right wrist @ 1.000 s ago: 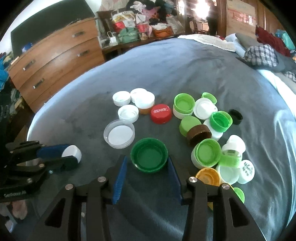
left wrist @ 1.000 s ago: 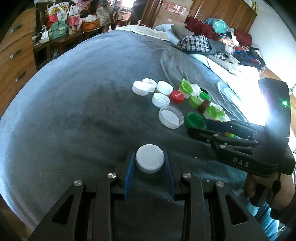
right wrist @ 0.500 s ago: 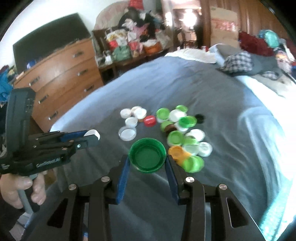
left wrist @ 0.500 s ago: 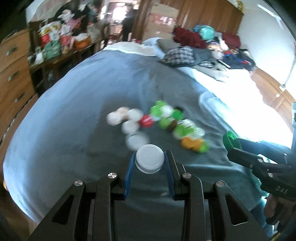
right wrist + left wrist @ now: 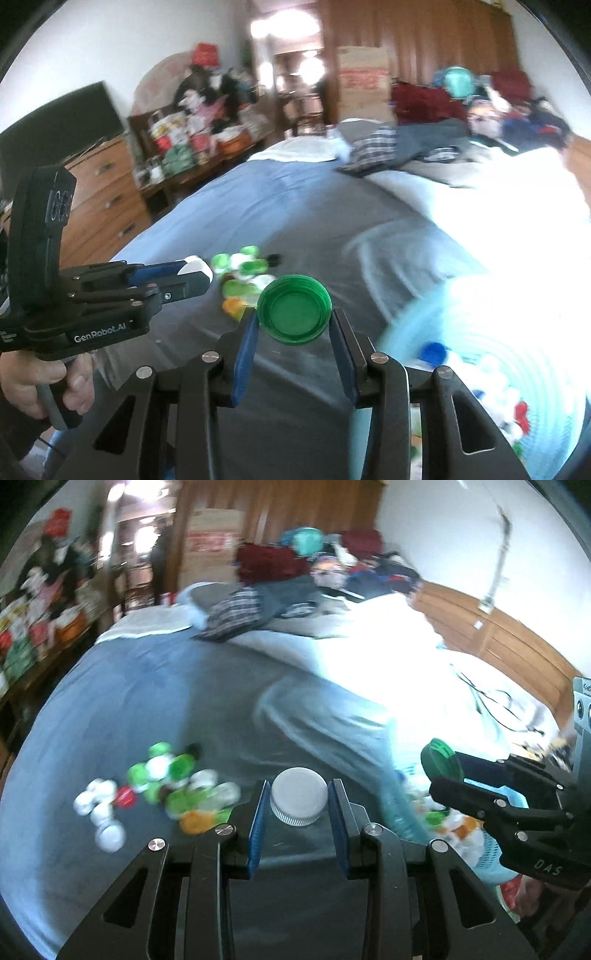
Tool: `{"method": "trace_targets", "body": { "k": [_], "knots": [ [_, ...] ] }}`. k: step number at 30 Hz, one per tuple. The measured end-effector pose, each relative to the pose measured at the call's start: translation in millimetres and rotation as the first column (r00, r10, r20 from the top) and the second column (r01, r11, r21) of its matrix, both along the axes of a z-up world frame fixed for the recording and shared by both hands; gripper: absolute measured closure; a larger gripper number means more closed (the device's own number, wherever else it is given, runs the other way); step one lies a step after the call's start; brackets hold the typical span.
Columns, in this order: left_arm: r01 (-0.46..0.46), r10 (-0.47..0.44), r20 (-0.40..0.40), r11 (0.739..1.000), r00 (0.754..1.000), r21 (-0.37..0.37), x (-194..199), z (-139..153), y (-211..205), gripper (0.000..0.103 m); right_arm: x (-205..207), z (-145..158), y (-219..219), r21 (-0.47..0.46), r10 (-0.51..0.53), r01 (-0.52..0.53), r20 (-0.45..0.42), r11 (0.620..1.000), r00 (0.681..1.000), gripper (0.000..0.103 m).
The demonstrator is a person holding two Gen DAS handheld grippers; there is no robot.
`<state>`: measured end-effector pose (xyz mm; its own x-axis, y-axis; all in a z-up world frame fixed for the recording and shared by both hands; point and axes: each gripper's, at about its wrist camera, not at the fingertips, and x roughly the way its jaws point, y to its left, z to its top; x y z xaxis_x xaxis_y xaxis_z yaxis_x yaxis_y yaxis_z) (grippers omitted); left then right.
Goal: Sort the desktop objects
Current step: 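Carry both caps over the teal basket and open both grippers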
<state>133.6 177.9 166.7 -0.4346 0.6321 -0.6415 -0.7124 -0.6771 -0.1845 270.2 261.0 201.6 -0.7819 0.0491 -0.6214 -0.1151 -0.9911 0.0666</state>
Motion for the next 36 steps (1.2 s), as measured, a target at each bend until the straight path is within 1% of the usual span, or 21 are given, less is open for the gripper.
{"method": "trace_targets", "body": {
  "k": [4, 8, 11, 13, 15, 20, 27, 36],
  "knots": [
    [0.080, -0.080, -0.012, 0.997, 0.997, -0.015, 15, 9, 47, 0.076, 33, 11, 39, 0.005, -0.099, 0.099, -0.024, 0.995, 0.995, 0.060],
    [0.155, -0.155, -0.009, 0.987, 0.988, -0.034, 33, 13, 94, 0.076, 66, 18, 78, -0.004, -0.202, 0.202, -0.037, 0.979, 0.979, 0.060],
    [0.204, -0.205, -0.014, 0.977, 0.979, -0.055, 48, 14, 126, 0.076, 90, 17, 104, -0.017, -0.272, 0.272, -0.031, 0.962, 0.962, 0.059],
    [0.226, -0.229, -0.031, 0.971, 0.973, -0.082, 60, 13, 143, 0.076, 100, 15, 114, -0.028, -0.299, 0.298, -0.025, 0.954, 0.954, 0.059],
    [0.245, -0.249, -0.028, 0.964, 0.968, -0.099, 68, 11, 156, 0.076, 110, 12, 122, -0.038, -0.318, 0.317, -0.020, 0.948, 0.948, 0.059],
    [0.261, -0.270, -0.051, 0.956, 0.962, -0.134, 82, 11, 170, 0.076, 116, 6, 125, -0.053, -0.325, 0.324, -0.012, 0.945, 0.946, 0.059],
    [0.263, -0.273, -0.056, 0.955, 0.960, -0.140, 84, 12, 174, 0.076, 114, 4, 125, -0.061, -0.325, 0.324, -0.016, 0.944, 0.946, 0.059],
    [0.265, -0.274, -0.044, 0.954, 0.961, -0.143, 83, 9, 177, 0.076, 114, 2, 127, -0.064, -0.327, 0.326, -0.014, 0.943, 0.945, 0.059]
  ]
}}
